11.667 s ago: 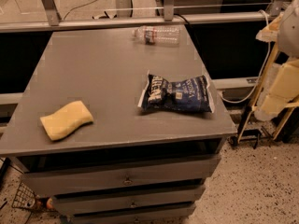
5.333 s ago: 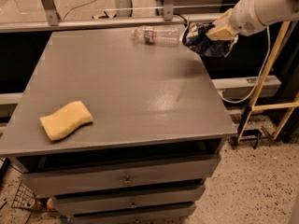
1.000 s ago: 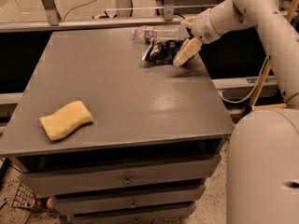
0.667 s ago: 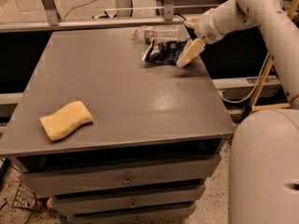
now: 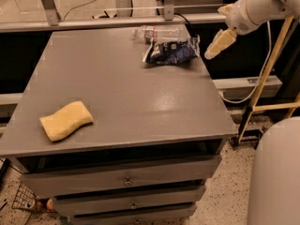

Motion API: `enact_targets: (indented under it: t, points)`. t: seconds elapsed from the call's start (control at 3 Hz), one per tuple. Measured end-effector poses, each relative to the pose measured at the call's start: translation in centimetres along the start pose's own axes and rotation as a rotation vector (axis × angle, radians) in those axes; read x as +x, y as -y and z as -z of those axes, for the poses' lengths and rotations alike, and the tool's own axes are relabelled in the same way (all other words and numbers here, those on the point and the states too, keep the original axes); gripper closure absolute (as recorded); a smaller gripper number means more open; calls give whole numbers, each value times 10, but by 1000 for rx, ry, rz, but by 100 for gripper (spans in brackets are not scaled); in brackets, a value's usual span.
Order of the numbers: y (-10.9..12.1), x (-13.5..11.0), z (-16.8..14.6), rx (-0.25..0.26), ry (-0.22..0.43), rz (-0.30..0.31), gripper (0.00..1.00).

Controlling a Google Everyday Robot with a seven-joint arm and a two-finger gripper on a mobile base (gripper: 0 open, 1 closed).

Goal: Move blue chip bag near water bottle

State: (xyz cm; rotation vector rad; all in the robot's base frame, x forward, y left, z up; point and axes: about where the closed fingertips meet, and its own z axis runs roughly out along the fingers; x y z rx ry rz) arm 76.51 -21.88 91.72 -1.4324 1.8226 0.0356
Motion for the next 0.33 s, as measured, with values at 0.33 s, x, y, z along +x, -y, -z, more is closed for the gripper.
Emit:
enact_targets:
  t: [0.33]
  points:
    - [14,24,43,100,-48,-44,0]
